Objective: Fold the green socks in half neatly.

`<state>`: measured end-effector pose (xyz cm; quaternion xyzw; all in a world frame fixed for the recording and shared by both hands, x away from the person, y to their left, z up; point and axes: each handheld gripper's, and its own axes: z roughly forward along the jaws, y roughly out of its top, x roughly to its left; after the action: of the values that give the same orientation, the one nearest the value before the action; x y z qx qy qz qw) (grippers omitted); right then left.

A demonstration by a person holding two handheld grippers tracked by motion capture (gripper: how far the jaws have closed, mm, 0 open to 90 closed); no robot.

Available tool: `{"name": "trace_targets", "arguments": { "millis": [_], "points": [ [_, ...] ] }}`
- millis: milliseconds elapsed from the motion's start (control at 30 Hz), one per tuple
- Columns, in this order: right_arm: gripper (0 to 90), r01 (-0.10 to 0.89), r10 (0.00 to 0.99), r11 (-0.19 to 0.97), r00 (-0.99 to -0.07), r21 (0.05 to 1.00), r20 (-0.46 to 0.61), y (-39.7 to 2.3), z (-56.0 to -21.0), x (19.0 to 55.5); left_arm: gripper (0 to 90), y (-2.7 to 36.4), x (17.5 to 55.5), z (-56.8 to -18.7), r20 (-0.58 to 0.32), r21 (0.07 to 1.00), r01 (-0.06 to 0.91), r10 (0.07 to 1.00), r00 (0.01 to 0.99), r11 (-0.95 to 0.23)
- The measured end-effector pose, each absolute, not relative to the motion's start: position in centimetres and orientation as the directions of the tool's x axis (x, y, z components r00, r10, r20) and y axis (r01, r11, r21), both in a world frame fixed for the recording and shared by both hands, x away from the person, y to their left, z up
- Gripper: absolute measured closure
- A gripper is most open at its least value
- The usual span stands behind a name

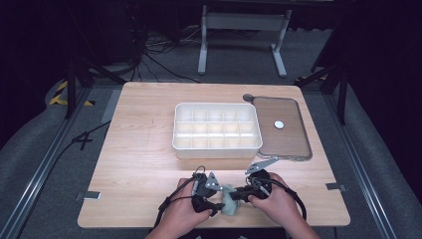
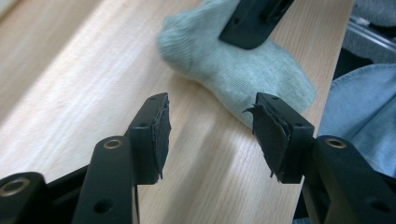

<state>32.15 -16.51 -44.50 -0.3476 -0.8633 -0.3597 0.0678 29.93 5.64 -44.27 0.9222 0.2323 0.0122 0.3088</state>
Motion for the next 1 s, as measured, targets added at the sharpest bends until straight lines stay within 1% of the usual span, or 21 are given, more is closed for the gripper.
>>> {"name": "trace_targets", "arguments": {
  "millis": [67, 233, 367, 467, 600, 900, 1000],
  "points": [
    [77.3, 0.645, 0.55, 0.498, -0.752, 0.579, 0.364, -16.5, -44.2, 32.1, 46.5, 6.0, 30.0, -43.9, -0.118, 0.577, 0.425, 0.444, 0.888, -0.698],
    [77.6, 0.597, 0.549, 0.498, -0.778, 0.629, 0.304, -17.1, -42.4, 32.4, 45.8, 7.6, 30.6, -42.9, -0.111, 0.608, 0.442, 0.48, 0.87, -0.66],
    [77.4, 0.521, 0.521, 0.52, -0.821, 0.676, 0.232, -17.1, -41.1, 32.5, 44.0, 8.4, 31.0, -42.6, -0.098, 0.613, 0.442, 0.493, 0.865, -0.654],
    [77.4, 0.481, 0.509, 0.539, -0.84, 0.691, 0.188, -17.0, -40.6, 32.5, 43.0, 8.9, 31.2, -42.3, -0.099, 0.613, 0.444, 0.493, 0.864, -0.654],
    [77.4, 0.462, 0.505, 0.547, -0.847, 0.698, 0.165, -17.1, -39.8, 32.8, 42.2, 9.7, 31.5, -41.8, -0.105, 0.619, 0.459, 0.512, 0.853, -0.637],
    [77.4, 0.455, 0.535, 0.532, -0.834, 0.714, 0.133, -17.7, -37.5, 34.0, 42.0, 10.8, 32.0, -41.4, -0.127, 0.634, 0.492, 0.548, 0.827, -0.597],
    [77.4, 0.455, 0.544, 0.528, -0.83, 0.717, 0.125, -17.9, -37.1, 34.2, 42.0, 11.1, 32.2, -41.4, -0.121, 0.633, 0.494, 0.554, 0.823, -0.595]
  ]
}}
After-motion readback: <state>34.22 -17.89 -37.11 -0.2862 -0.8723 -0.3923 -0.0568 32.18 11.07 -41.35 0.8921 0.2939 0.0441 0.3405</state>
